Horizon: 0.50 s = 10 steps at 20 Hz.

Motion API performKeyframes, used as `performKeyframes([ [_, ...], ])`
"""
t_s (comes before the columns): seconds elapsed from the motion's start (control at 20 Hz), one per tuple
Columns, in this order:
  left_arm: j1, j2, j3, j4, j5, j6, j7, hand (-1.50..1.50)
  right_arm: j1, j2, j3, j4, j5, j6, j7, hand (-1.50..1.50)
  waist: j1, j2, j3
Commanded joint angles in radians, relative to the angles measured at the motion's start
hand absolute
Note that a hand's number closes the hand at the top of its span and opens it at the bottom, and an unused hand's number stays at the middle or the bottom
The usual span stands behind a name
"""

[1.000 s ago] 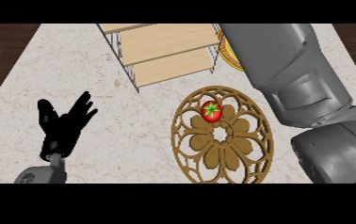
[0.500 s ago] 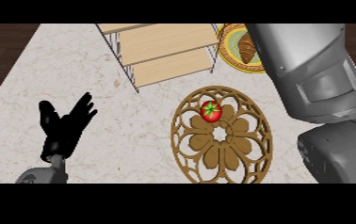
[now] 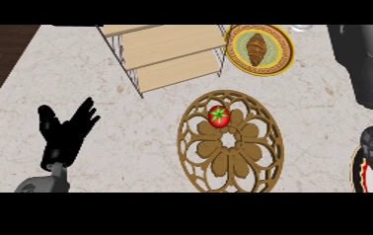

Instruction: Pick the sweet potato from the placemat and place it in the tiered shelf

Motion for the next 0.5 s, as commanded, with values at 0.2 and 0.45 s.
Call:
performKeyframes([
  [0.2, -0.014, -0.016, -0.001, -0.028, -0.009, 0.029, 0.054, 0.0, 0.138, -0.135, -0.061, -0.093, -0.099, 0.131, 0.014, -1.5, -0.016, -0.005, -0.001],
  [0.45, 0.011, -0.007, 0.021, 0.028, -0.01, -0.009, -0.02, 0.0, 0.184, -0.207, -0.074, -0.129, -0.157, 0.248, -0.009, -1.5, -0.008, -0.001, -0.002],
])
